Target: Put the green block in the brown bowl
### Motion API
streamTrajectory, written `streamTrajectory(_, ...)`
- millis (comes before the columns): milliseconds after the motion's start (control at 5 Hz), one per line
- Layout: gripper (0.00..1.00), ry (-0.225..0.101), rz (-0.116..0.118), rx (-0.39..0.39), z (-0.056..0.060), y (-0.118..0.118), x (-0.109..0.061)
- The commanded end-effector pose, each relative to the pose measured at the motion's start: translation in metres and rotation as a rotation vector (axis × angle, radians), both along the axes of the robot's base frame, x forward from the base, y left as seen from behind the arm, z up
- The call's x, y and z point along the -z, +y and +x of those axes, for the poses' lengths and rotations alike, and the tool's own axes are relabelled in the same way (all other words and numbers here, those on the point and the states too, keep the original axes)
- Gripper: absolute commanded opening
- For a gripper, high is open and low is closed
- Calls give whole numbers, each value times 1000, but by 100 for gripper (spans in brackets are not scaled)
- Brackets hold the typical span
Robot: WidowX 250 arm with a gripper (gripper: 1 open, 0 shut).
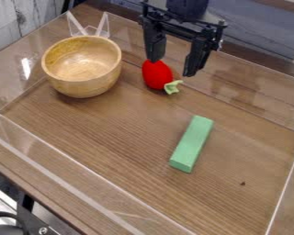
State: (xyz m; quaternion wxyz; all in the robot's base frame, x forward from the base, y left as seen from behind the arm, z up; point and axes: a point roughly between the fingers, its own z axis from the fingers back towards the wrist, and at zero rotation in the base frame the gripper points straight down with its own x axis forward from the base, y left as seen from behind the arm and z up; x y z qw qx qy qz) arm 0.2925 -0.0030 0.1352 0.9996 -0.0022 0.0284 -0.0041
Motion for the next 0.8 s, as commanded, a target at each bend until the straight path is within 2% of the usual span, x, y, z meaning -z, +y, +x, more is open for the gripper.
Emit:
streamTrajectory(0,100,26,-6,43,-15,-13,7)
streamTrajectory(200,100,56,-14,93,-40,-36,21)
streamTrajectory(400,100,44,-22,6,-51,-50,29)
streamTrajectory(600,100,40,-29,-88,-54,-49,35)
